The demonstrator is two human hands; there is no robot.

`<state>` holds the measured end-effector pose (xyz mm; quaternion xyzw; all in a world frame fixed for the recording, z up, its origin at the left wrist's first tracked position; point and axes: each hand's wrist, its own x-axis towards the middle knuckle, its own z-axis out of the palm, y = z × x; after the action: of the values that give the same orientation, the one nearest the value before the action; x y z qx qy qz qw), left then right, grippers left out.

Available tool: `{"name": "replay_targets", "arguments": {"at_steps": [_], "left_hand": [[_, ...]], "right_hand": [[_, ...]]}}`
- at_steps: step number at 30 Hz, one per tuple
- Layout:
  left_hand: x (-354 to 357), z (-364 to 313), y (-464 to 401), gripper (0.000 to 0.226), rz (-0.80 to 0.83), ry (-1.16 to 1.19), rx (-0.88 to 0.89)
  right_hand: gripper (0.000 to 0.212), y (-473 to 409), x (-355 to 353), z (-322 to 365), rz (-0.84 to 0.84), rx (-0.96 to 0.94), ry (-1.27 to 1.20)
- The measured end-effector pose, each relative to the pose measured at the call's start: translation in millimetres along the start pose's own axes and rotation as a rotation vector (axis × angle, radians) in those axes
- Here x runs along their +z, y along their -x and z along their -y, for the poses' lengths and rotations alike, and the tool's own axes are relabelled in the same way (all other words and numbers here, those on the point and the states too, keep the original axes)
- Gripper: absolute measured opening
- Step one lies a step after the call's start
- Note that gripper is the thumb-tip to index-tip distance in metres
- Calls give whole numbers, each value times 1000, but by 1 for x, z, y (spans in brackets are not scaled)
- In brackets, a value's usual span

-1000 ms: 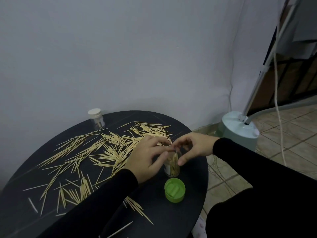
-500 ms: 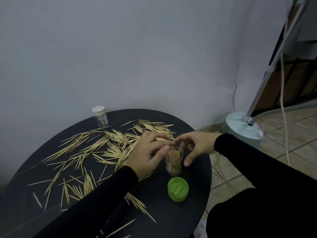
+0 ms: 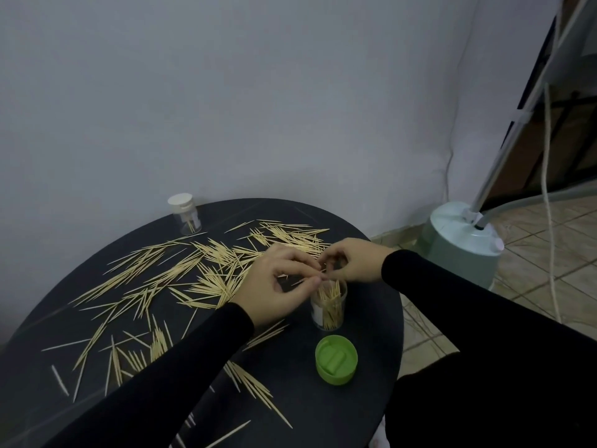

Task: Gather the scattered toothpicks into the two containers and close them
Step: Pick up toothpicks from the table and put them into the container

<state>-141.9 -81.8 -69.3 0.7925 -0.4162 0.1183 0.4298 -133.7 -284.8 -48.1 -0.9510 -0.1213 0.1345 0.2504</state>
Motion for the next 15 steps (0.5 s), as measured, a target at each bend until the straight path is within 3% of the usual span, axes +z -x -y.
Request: {"name": "replay_targets", "arguments": {"at_steps": [4, 6, 9, 11, 15], "left_hand": [[-1, 0, -5, 15, -92, 121, -178], [-1, 7, -12, 17, -62, -51, -256], [-1, 30, -25, 33, 143, -423, -383], [1, 44, -35, 36, 251, -518, -430], [1, 64, -66, 32, 208, -593, -415]], "right_hand": [[35, -12, 1, -5, -149, 39, 106], [48, -19, 1, -6, -158, 73, 240], [60, -29, 0, -5, -166, 109, 322], [60, -38, -2, -7, -194, 103, 358], [69, -59, -9, -11, -185, 103, 414]]}}
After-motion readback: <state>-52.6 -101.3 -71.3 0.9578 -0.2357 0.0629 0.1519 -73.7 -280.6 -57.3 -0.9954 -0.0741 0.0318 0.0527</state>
